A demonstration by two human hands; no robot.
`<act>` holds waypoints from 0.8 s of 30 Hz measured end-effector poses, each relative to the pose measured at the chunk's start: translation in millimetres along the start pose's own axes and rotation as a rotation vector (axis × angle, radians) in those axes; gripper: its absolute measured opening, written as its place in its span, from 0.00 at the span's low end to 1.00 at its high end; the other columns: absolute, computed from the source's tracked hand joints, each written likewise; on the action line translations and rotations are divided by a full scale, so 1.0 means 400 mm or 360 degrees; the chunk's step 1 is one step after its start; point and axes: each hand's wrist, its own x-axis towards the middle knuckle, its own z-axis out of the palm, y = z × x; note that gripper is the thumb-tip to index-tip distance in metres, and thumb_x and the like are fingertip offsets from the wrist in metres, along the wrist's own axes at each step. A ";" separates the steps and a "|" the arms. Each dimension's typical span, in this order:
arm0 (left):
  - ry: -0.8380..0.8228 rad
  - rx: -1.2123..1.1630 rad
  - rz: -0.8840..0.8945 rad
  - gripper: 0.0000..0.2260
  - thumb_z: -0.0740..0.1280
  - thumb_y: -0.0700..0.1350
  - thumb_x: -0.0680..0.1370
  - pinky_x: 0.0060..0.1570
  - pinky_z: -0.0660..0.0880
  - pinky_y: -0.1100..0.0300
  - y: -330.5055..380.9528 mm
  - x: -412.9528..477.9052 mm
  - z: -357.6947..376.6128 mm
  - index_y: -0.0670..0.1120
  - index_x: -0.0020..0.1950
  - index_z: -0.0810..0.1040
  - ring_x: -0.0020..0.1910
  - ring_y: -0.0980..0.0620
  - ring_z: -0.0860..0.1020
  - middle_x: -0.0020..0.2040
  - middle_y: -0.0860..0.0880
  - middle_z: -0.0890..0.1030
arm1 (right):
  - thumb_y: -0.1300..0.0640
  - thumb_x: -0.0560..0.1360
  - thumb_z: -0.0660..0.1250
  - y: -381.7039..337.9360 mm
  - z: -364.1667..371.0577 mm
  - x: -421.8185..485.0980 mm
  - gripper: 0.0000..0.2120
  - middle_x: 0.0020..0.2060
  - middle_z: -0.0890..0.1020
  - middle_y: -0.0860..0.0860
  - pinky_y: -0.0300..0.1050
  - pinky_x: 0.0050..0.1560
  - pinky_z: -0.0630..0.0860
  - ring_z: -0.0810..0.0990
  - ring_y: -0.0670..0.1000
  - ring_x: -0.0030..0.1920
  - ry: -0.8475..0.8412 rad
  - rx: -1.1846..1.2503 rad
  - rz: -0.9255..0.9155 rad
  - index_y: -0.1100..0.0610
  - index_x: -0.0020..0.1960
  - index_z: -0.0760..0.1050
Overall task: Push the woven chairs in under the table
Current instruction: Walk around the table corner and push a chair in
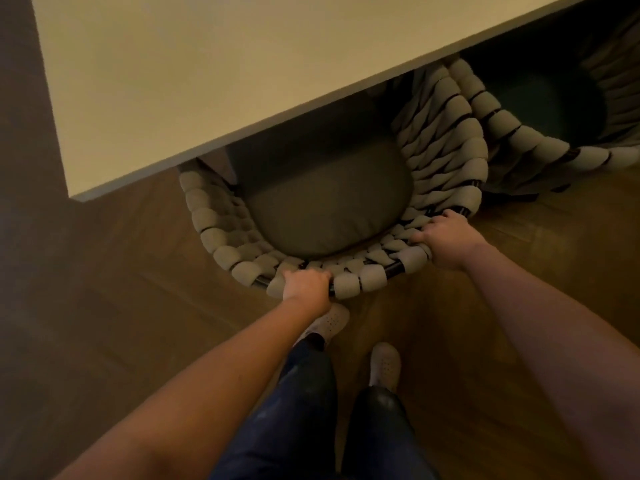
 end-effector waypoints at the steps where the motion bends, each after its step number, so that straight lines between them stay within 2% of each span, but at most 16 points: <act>1: 0.0026 -0.0001 -0.0039 0.14 0.65 0.49 0.78 0.64 0.67 0.43 0.006 -0.008 0.000 0.50 0.63 0.73 0.54 0.47 0.78 0.53 0.49 0.79 | 0.50 0.74 0.67 -0.001 0.001 -0.004 0.21 0.58 0.78 0.46 0.53 0.66 0.63 0.73 0.51 0.63 0.0024 0.0020 -0.0001 0.41 0.66 0.70; 5: 0.0017 0.0003 -0.0153 0.10 0.63 0.47 0.78 0.66 0.63 0.41 0.019 -0.032 0.003 0.50 0.59 0.76 0.53 0.48 0.78 0.51 0.49 0.80 | 0.53 0.74 0.67 -0.019 0.004 -0.026 0.19 0.58 0.78 0.47 0.53 0.67 0.60 0.73 0.51 0.63 0.0060 0.0116 -0.0041 0.41 0.64 0.72; 16: -0.0032 -0.0041 -0.0244 0.10 0.63 0.46 0.78 0.67 0.60 0.38 0.072 -0.133 0.107 0.52 0.58 0.76 0.52 0.48 0.78 0.48 0.51 0.80 | 0.54 0.75 0.66 -0.066 0.086 -0.115 0.18 0.57 0.78 0.48 0.53 0.65 0.63 0.72 0.52 0.62 0.0104 0.0029 -0.0182 0.43 0.63 0.72; 20: -0.0056 -0.0037 -0.0239 0.11 0.62 0.48 0.78 0.67 0.59 0.38 0.082 -0.176 0.150 0.53 0.60 0.76 0.54 0.48 0.78 0.50 0.51 0.81 | 0.55 0.74 0.66 -0.093 0.122 -0.146 0.18 0.58 0.78 0.48 0.55 0.66 0.62 0.72 0.52 0.63 0.0097 0.0016 -0.0226 0.45 0.63 0.71; 24: -0.0060 0.0009 -0.0237 0.13 0.62 0.51 0.78 0.66 0.61 0.40 0.079 -0.204 0.174 0.55 0.62 0.75 0.55 0.48 0.78 0.51 0.51 0.81 | 0.57 0.75 0.66 -0.081 0.138 -0.164 0.22 0.60 0.77 0.47 0.53 0.67 0.60 0.72 0.51 0.63 0.0092 0.0076 -0.0407 0.45 0.67 0.68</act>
